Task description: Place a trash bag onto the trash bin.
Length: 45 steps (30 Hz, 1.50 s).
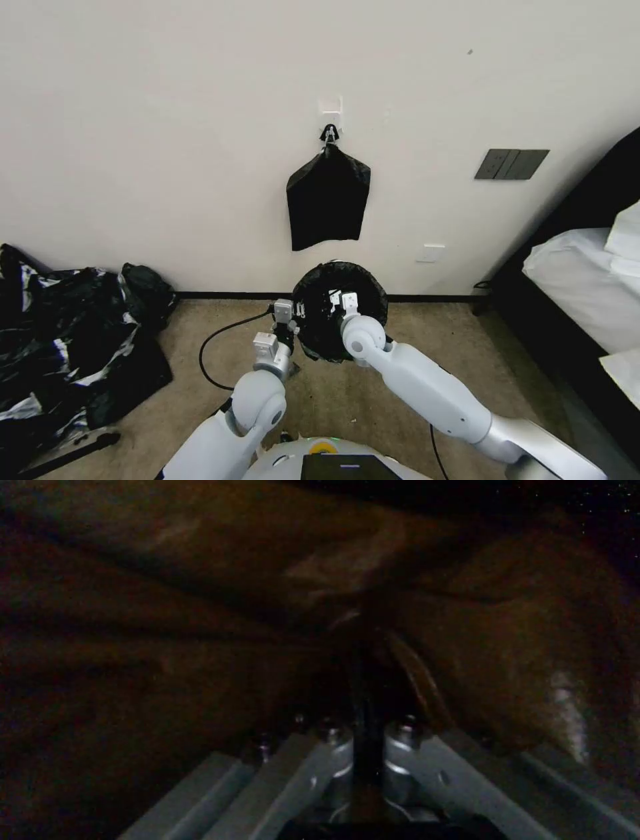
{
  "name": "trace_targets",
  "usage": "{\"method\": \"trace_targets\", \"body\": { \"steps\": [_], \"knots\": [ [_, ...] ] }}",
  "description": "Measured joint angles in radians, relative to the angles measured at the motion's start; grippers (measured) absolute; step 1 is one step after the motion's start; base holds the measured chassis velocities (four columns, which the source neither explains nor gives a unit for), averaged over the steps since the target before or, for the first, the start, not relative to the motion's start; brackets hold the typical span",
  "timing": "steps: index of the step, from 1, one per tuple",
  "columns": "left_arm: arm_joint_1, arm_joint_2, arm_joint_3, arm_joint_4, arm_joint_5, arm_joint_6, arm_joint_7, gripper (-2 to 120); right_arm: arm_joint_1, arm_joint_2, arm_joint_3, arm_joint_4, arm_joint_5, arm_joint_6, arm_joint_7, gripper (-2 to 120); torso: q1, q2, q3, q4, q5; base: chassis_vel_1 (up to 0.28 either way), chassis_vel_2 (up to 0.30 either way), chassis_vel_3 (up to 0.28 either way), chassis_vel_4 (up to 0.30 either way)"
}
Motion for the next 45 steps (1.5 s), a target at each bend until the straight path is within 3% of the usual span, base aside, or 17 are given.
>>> {"method": "trace_targets", "body": {
  "steps": [17, 28, 41, 44, 45],
  "knots": [
    [0.014, -0.001, 0.004, -0.014, 0.022, -0.003, 0.015, 3, 0.004, 0.019, 0.012, -0.031, 0.042, 0.014, 0.034, 0, 0.0, 0.0, 0.0, 0.0, 0.0, 0.0, 0.0, 0.0, 0.0],
    [-0.004, -0.004, -0.005, 0.02, -0.002, -0.004, 0.014, 3, -0.001, -0.022, 0.018, 0.065, 0.087, 0.023, 0.04, 0, 0.0, 0.0, 0.0, 0.0, 0.0, 0.0, 0.0, 0.0, 0.0],
    [-0.097, -0.03, -0.013, 0.095, -0.24, 0.061, -0.077, 3, -0.034, -0.107, 0.02, 0.273, 0.112, 0.031, 0.011, 43, 0.0, 0.0, 0.0, 0.0001, 0.0, 0.0, 0.0, 0.0, 0.0],
    [-0.124, -0.031, -0.016, 0.107, -0.326, 0.09, -0.115, 3, -0.086, -0.161, 0.076, 0.377, 0.107, 0.034, -0.021, 58, 0.0, 0.0, 0.0, 0.0002, 0.0002, 0.0, 0.0, 0.0, 0.0],
    [-0.124, -0.031, -0.016, 0.107, -0.326, 0.09, -0.115, 3, -0.086, -0.161, 0.076, 0.377, 0.107, 0.034, -0.021, 58, 0.0, 0.0, 0.0, 0.0002, 0.0002, 0.0, 0.0, 0.0, 0.0]
  ]
}}
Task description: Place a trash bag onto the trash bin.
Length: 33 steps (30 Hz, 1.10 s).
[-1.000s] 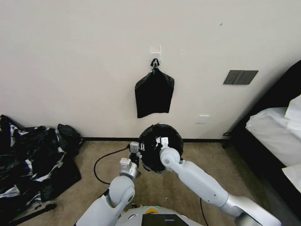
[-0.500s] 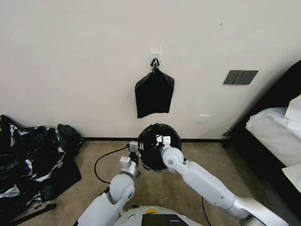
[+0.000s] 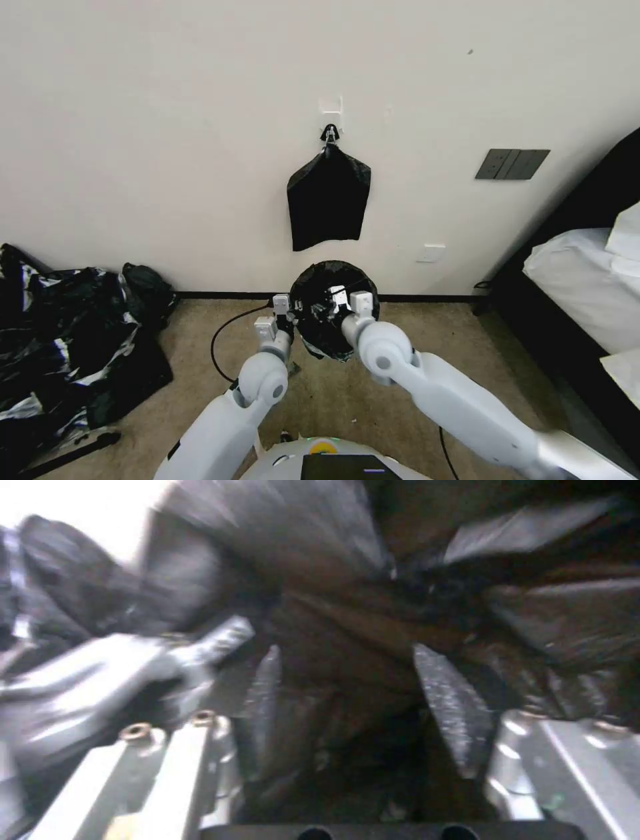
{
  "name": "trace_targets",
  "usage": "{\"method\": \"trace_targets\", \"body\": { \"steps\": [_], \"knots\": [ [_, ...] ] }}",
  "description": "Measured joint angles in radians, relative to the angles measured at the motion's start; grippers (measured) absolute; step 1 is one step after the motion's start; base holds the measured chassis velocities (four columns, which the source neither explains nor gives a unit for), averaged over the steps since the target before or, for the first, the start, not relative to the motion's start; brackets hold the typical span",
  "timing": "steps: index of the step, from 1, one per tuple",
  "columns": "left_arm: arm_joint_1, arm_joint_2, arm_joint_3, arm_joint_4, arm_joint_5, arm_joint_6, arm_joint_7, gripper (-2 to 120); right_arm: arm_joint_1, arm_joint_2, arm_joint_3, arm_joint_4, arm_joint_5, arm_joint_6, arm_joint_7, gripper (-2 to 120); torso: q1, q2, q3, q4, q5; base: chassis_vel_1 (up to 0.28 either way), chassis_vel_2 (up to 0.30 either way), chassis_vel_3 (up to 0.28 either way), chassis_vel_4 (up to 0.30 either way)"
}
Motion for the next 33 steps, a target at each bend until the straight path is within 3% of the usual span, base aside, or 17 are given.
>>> {"method": "trace_targets", "body": {
  "steps": [4, 7, 8, 10, 15, 24, 30, 33],
  "knots": [
    [-0.03, -0.007, 0.001, 0.016, -0.128, 0.054, -0.077, 3, -0.125, -0.109, 0.158, 0.134, -0.1, 0.055, -0.145, 78, 0.0, 0.0, 0.0, -0.0007, 0.0, 0.0, 0.0, 0.0, 0.0],
    [-0.036, -0.015, 0.006, 0.022, -0.187, 0.087, -0.112, 3, -0.163, -0.145, 0.202, 0.173, -0.158, 0.125, -0.169, 86, 0.0, 0.0, 0.0, -0.0002, -0.0003, 0.0, 0.0, 0.0, 0.0],
    [-0.036, -0.015, 0.006, 0.022, -0.187, 0.087, -0.112, 3, -0.163, -0.145, 0.202, 0.173, -0.158, 0.125, -0.169, 86, 0.0, 0.0, 0.0, -0.0002, -0.0003, 0.0, 0.0, 0.0, 0.0],
    [-0.043, -0.028, 0.016, 0.027, -0.27, 0.121, -0.17, 3, -0.235, -0.152, 0.279, 0.212, -0.221, 0.209, -0.197, 97, 0.0, 0.0, 0.0, 0.0, -0.0001, 0.0, 0.0, 0.0, 0.0],
    [-0.048, -0.04, 0.042, 0.042, -0.358, 0.165, -0.237, 3, -0.367, -0.116, 0.397, 0.256, -0.309, 0.255, -0.255, 100, 0.0, 0.0, 0.0, -0.0006, 0.0, 0.0, 0.0, 0.0, 0.0],
    [-0.037, -0.079, 0.08, 0.139, -0.34, 0.176, -0.234, 3, -0.414, -0.047, 0.407, 0.265, -0.362, 0.262, -0.265, 100, 0.0, 0.0, 0.0, 0.0001, -0.0001, 0.0, 0.0, 0.0, 0.0],
    [-0.031, -0.091, 0.087, 0.165, -0.319, 0.177, -0.226, 3, -0.427, -0.045, 0.406, 0.269, -0.368, 0.262, -0.264, 100, 0.0, 0.0, 0.0, -0.0001, -0.0002, 0.0, 0.0, 0.0, 0.0],
    [-0.028, -0.091, 0.09, 0.164, -0.31, 0.182, -0.223, 10, -0.429, -0.045, 0.406, 0.273, -0.368, 0.262, -0.263, 100, 0.0, 0.0, 0.0, -0.0001, -0.0002, 0.0, 0.0, 0.0, 0.0]
  ]
}}
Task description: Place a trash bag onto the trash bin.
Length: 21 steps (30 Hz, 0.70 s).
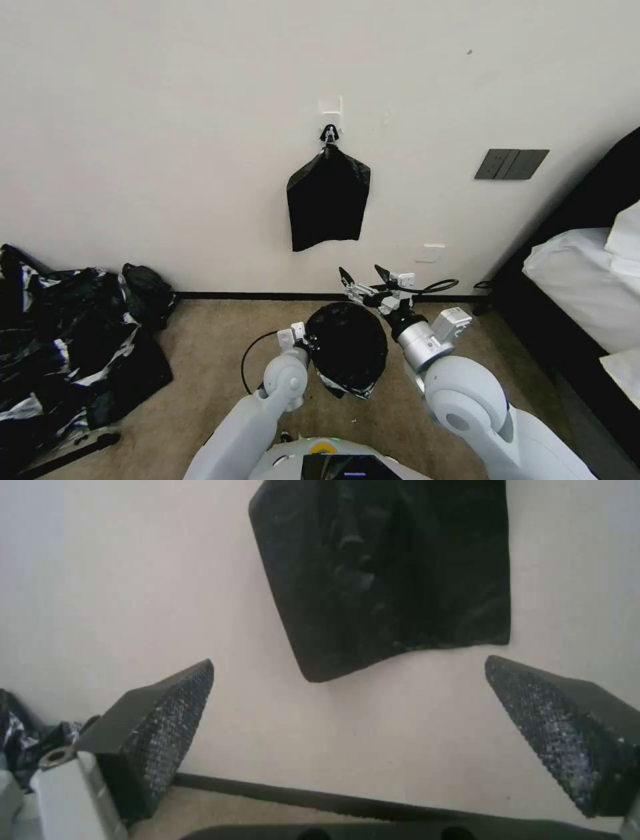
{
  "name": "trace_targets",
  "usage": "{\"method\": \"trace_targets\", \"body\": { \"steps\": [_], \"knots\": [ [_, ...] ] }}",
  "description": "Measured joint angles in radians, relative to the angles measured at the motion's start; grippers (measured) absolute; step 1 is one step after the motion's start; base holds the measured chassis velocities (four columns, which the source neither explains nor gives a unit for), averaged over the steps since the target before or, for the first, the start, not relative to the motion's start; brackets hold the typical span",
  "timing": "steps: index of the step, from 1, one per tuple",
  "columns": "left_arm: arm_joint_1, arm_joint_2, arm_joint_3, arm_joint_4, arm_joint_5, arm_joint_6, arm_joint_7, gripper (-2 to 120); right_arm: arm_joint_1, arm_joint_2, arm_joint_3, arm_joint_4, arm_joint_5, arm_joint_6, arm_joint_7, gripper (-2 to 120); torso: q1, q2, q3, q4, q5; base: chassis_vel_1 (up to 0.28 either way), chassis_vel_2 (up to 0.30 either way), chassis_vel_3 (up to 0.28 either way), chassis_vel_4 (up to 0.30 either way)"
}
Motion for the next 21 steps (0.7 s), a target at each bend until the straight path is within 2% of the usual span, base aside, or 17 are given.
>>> {"method": "trace_targets", "body": {
  "steps": [2, 4, 6, 8, 9, 13, 14, 17, 19, 21],
  "knots": [
    [0.002, 0.001, 0.002, 0.0, 0.005, 0.003, 0.003, 17, 0.0, -0.001, 0.0, 0.001, 0.0, 0.0, 0.001, 100, 0.0, 0.0, 0.0, 0.0, 0.0, 0.0, 0.0, 0.0, 0.0],
    [0.002, 0.001, 0.003, 0.0, 0.017, 0.005, 0.005, 28, 0.002, -0.004, 0.003, 0.001, 0.003, -0.002, 0.002, 100, 0.0, 0.0, 0.0, -0.0001, 0.0, 0.0, 0.0, 0.0, 0.0],
    [0.003, 0.003, 0.003, -0.002, 0.023, 0.005, 0.005, 31, 0.003, -0.005, 0.005, 0.001, 0.003, -0.002, 0.002, 100, 0.0, 0.0, 0.0, -0.0001, 0.0, 0.0, 0.0, 0.0, 0.0],
    [0.008, 0.012, 0.001, -0.022, 0.038, 0.005, 0.01, 40, 0.004, -0.011, 0.01, 0.006, 0.007, -0.003, 0.003, 100, 0.0, 0.0, 0.0, -0.0001, -0.0001, 0.0, 0.0, 0.0, 0.0],
    [0.008, 0.012, 0.001, -0.022, 0.038, 0.005, 0.01, 40, 0.004, -0.011, 0.01, 0.006, 0.007, -0.003, 0.003, 100, 0.0, 0.0, 0.0, -0.0001, -0.0001, 0.0, 0.0, 0.0, 0.0],
    [0.017, 0.039, -0.011, -0.073, 0.061, 0.005, 0.017, 60, 0.007, -0.016, 0.014, 0.008, 0.015, -0.005, 0.004, 100, 0.0, 0.0, 0.0, 0.0, -0.0001, 0.0, 0.0, 0.0, 0.0],
    [0.017, 0.039, -0.011, -0.073, 0.061, 0.005, 0.017, 60, 0.007, -0.016, 0.014, 0.008, 0.015, -0.005, 0.004, 100, 0.0, 0.0, 0.0, 0.0, -0.0001, 0.0, 0.0, 0.0, 0.0],
    [0.029, 0.064, -0.031, -0.12, 0.08, 0.005, 0.039, 74, 0.008, -0.018, 0.016, 0.008, 0.023, -0.007, 0.005, 100, 0.0, 0.0, 0.0, -0.0001, -0.0001, 0.0, 0.0, 0.0, 0.0],
    [0.033, 0.072, -0.039, -0.134, 0.092, 0.005, 0.05, 77, 0.007, -0.019, 0.019, 0.008, 0.025, -0.007, 0.005, 100, 0.0, 0.0, 0.0, 0.0, -0.0001, 0.0, 0.0, 0.0, 0.0],
    [0.044, 0.086, -0.054, -0.162, 0.147, -0.001, 0.084, 86, -0.001, -0.02, 0.03, 0.002, 0.013, -0.007, 0.003, 100, 0.0, 0.0, 0.0, 0.0, -0.0002, 0.0, 0.0, 0.0, 0.0]
  ]
}}
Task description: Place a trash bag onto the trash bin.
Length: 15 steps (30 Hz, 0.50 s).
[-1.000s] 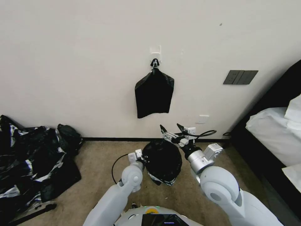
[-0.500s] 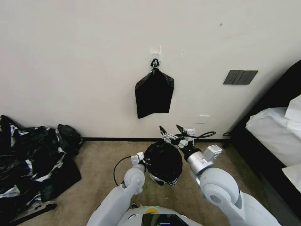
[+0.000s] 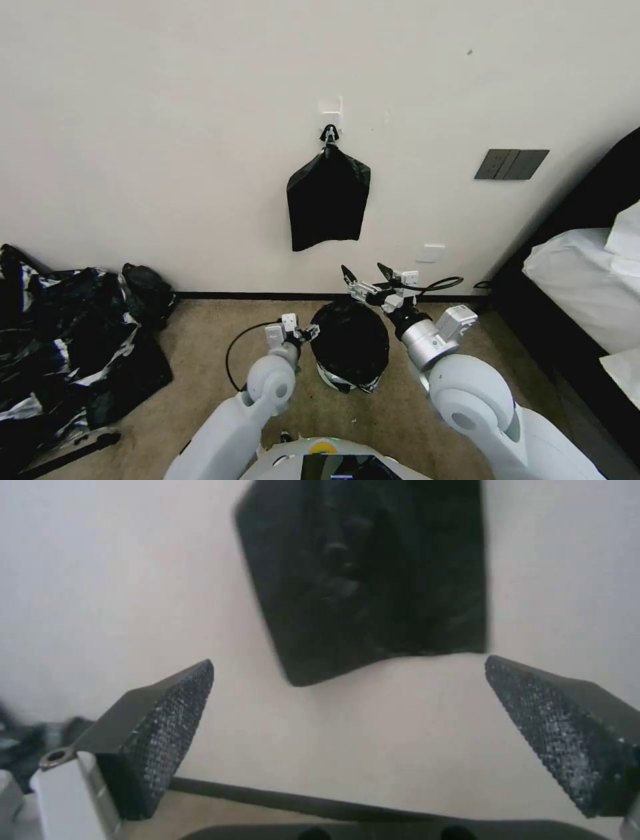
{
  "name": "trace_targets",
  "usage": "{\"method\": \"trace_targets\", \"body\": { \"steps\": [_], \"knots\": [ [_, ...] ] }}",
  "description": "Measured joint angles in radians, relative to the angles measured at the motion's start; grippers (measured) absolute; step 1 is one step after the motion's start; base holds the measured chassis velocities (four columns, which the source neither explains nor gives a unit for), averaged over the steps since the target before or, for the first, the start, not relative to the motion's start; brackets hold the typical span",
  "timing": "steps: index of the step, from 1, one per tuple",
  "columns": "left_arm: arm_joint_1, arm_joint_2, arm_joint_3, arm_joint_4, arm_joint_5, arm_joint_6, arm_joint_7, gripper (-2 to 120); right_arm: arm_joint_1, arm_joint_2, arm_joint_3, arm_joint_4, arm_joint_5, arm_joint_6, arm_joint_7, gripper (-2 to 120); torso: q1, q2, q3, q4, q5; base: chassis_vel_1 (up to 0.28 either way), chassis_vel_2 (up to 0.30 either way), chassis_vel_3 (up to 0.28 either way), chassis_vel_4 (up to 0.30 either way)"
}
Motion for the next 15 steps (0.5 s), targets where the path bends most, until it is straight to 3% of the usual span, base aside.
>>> {"method": "trace_targets", "body": {
  "steps": [5, 8, 11, 13, 15],
  "knots": [
    [0.023, 0.032, -0.031, -0.046, 0.123, -0.051, 0.09, 98, -0.044, 0.005, 0.048, -0.033, -0.062, 0.013, -0.034, 100, 0.0, 0.0, 0.0, 0.0, 0.0, 0.0, 0.0, 0.0, 0.0],
    [0.073, 0.094, -0.11, -0.091, 0.268, -0.13, 0.234, 100, -0.15, 0.027, 0.124, -0.101, -0.194, 0.091, -0.112, 100, 0.0, 0.0, 0.0, -0.0003, 0.0003, 0.0, 0.0, 0.0, 0.0],
    [0.093, 0.122, -0.143, -0.094, 0.322, -0.169, 0.28, 100, -0.197, 0.041, 0.153, -0.128, -0.255, 0.134, -0.147, 100, 0.0, 0.0, 0.0, 0.0, 0.0005, 0.0, 0.0, 0.0, 0.0],
    [0.183, 0.206, -0.308, -0.084, 0.421, -0.307, 0.406, 100, -0.334, 0.113, 0.234, -0.207, -0.376, 0.238, -0.256, 100, 0.0, 0.0, 0.0, -0.0005, 0.0002, 0.0, 0.0, 0.0, 0.0],
    [0.207, 0.217, -0.35, -0.079, 0.424, -0.333, 0.436, 100, -0.36, 0.135, 0.248, -0.226, -0.399, 0.267, -0.273, 100, 0.0, 0.0, 0.0, 0.0, 0.0007, 0.0, 0.0, 0.0, 0.0]
  ]
}}
